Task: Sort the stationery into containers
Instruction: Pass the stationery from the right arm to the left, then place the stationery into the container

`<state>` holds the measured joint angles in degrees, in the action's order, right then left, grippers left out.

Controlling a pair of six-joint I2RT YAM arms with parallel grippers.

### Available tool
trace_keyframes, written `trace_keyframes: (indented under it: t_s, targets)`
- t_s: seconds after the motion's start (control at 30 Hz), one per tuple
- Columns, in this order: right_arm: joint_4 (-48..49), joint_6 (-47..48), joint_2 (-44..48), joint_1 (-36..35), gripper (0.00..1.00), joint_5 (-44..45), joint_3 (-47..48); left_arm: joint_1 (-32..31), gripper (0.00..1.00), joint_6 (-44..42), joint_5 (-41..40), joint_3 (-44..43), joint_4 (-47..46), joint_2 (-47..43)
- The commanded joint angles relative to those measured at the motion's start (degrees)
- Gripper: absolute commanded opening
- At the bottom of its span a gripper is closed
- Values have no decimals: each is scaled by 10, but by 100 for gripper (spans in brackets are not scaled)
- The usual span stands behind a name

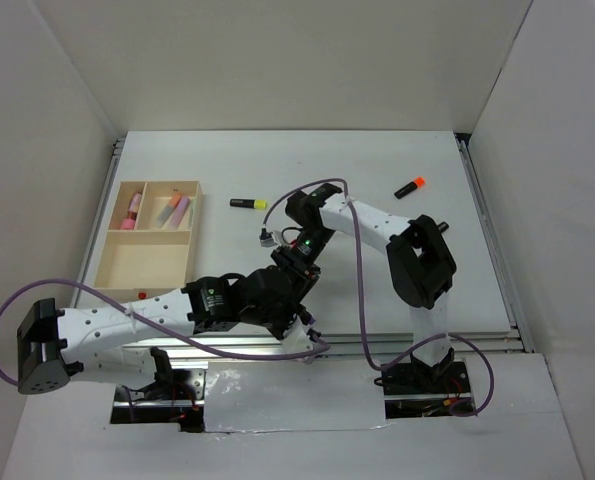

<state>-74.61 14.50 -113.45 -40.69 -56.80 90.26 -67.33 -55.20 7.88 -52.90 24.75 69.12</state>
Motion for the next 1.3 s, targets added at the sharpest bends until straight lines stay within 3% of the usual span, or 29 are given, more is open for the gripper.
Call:
trace_keyframes:
  t_s: [0.0, 0.1, 0.3, 0.37, 0.43, 0.47, 0.5, 0.57, 0.67, 0.83, 1.03, 1.27]
  targets:
    - [-39, -6, 54, 8, 43, -18, 7, 1, 0, 71, 10, -18, 22, -17]
    - [1, -43, 67, 55, 52, 16, 2, 18, 0, 124, 25, -34, 36, -35]
    - [45, -94, 81, 204, 53, 91, 53, 129, 0, 197, 71, -53, 66, -70]
    - [75, -105, 102, 258, 53, 128, 61, 246, 0, 228, 92, -65, 82, -89]
    - [100, -104, 140, 284, 53, 155, 44, 322, 0, 222, 126, -71, 113, -97]
    - [118, -99, 150, 299, 52, 167, 34, 360, 0, 213, 139, -73, 126, -101]
    - [126, -95, 163, 302, 53, 188, 13, 440, 0, 182, 151, -71, 137, -108]
    - [141, -84, 189, 305, 52, 209, -11, 515, 0, 141, 172, -67, 168, -111]
    - [170, -91, 214, 301, 51, 238, -68, 709, 0, 106, 208, -71, 204, -76]
    - [235, -129, 234, 276, 50, 284, -117, 904, 0, 194, 224, -109, 174, 39]
    - [290, -160, 224, 217, 50, 350, -131, 983, 0, 264, 198, -120, 138, 105]
    - [331, -218, 160, 158, 49, 387, -102, 986, 0, 328, 115, -85, 91, 129]
